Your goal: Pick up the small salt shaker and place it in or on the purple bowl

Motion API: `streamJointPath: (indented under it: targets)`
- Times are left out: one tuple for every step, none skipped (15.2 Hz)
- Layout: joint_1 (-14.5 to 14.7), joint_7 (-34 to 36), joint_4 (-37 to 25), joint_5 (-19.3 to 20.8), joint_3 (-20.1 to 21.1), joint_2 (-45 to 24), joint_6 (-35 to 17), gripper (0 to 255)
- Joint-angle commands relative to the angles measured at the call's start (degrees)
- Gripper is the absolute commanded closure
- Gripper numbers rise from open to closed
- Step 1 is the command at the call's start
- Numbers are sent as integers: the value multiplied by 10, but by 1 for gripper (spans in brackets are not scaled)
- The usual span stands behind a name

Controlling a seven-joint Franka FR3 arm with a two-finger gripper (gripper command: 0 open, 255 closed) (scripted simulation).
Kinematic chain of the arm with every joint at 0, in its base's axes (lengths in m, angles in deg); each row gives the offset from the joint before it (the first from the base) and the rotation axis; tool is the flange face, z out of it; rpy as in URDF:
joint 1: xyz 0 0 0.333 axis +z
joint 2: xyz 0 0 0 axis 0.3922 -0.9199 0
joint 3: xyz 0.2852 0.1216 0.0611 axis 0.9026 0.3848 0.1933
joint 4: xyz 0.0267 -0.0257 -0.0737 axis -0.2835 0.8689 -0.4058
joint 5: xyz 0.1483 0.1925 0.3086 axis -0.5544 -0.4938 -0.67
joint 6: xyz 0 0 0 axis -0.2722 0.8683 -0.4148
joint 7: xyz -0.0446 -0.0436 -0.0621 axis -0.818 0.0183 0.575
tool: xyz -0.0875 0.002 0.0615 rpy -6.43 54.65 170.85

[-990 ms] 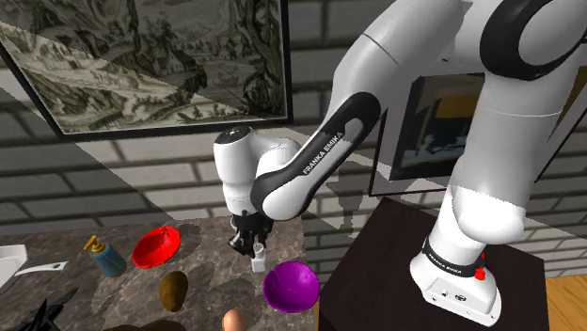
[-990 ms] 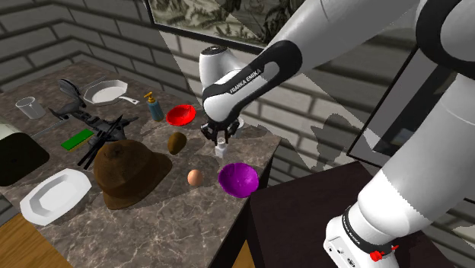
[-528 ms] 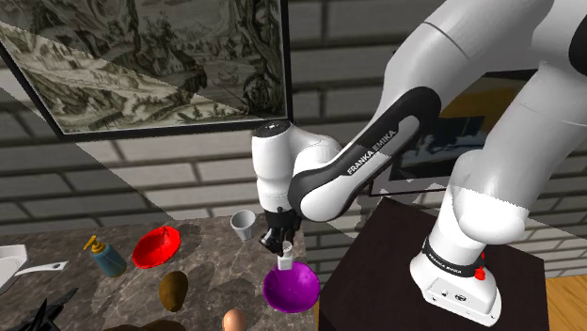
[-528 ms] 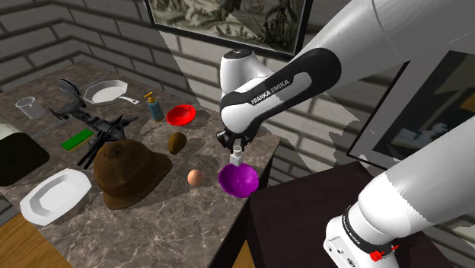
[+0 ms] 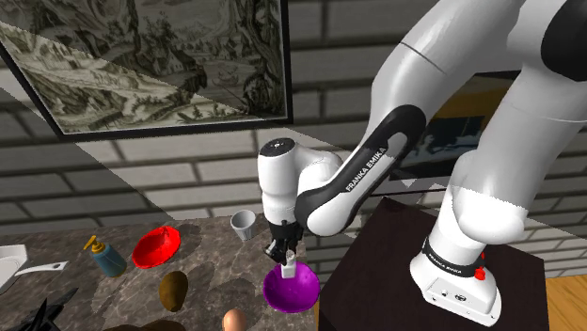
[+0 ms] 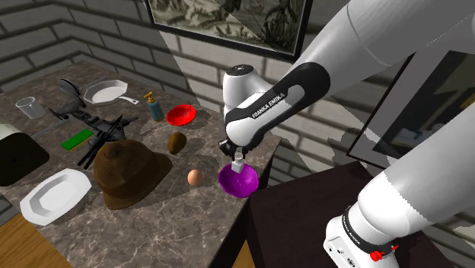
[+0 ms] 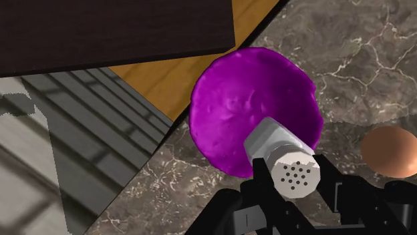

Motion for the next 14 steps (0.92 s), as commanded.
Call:
streamJointPath:
  targets:
    - [-2, 7, 4, 10, 1, -15, -18, 255]
    - [-3, 12, 5, 17, 2, -24, -27, 255]
    - [-4, 17, 6, 24, 2, -33, -37, 255]
    - [-5, 22, 7, 32, 2, -42, -46, 255]
    - [-6, 28, 8, 40, 1, -51, -55, 255]
    - [-6, 34, 9, 49, 0, -60, -64, 255]
    - [-7, 41, 9, 58, -1, -70, -72, 255]
    - [-7, 48, 10, 68, -2, -80, -81, 255]
    - [-6, 55, 10, 79, -4, -89, -90, 255]
    - [-6, 63, 10, 90, -7, -99, -98, 255]
    - [-4, 76, 9, 108, -12, -115, -111, 255]
    - [-3, 76, 9, 108, -13, -115, -111, 255]
    - [-3, 76, 9, 108, -13, -115, -111, 255]
    - [-3, 76, 9, 108, -13, -115, -111, 255]
